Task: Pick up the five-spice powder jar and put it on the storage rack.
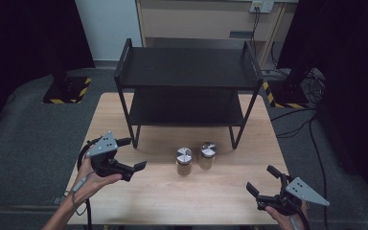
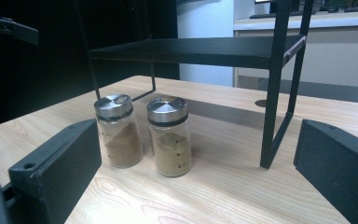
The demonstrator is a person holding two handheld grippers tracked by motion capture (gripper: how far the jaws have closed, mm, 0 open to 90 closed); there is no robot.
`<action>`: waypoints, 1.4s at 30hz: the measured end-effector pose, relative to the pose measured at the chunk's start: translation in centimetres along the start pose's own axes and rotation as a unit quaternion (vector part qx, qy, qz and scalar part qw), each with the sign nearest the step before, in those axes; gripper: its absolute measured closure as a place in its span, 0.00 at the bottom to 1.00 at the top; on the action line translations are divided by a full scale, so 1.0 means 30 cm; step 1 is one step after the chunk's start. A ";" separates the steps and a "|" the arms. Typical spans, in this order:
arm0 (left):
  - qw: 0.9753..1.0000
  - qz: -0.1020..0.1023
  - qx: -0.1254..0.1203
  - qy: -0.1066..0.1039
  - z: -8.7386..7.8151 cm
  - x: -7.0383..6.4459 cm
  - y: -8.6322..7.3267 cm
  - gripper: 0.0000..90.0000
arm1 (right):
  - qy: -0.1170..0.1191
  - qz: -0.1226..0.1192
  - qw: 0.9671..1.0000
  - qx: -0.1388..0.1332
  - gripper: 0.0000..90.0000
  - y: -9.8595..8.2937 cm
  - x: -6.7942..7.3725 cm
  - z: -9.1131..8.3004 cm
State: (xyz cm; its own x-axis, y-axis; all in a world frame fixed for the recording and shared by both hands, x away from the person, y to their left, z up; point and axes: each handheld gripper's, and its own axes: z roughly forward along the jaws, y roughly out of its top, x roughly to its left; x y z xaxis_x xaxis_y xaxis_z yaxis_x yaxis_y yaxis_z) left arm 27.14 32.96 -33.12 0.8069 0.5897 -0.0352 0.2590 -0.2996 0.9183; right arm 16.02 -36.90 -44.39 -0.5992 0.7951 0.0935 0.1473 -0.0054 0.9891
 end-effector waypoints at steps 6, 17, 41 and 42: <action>1.000 0.011 0.010 -0.005 0.047 0.003 0.008 0.01 | -0.001 0.001 1.000 -0.002 0.01 -0.001 0.001 -0.001; 0.999 0.023 0.033 -0.023 0.136 0.012 0.023 0.01 | -0.002 0.001 1.000 -0.004 0.01 -0.002 0.001 -0.004; 0.997 0.012 0.054 -0.045 0.363 -0.002 0.013 0.03 | -0.004 0.001 1.000 -0.004 0.02 -0.003 0.002 -0.009; 0.997 0.012 0.055 -0.045 0.373 -0.004 0.013 0.03 | -0.003 0.003 1.000 -0.005 0.02 -0.004 0.001 -0.009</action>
State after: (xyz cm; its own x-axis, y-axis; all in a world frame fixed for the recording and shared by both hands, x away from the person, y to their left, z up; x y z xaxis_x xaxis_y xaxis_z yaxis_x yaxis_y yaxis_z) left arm 33.08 24.37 -37.19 0.8572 0.5122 -0.0536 0.2910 -0.3959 0.8710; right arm 15.78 -37.04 -44.48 -0.5935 0.7987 0.0991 0.1433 -0.0163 0.9895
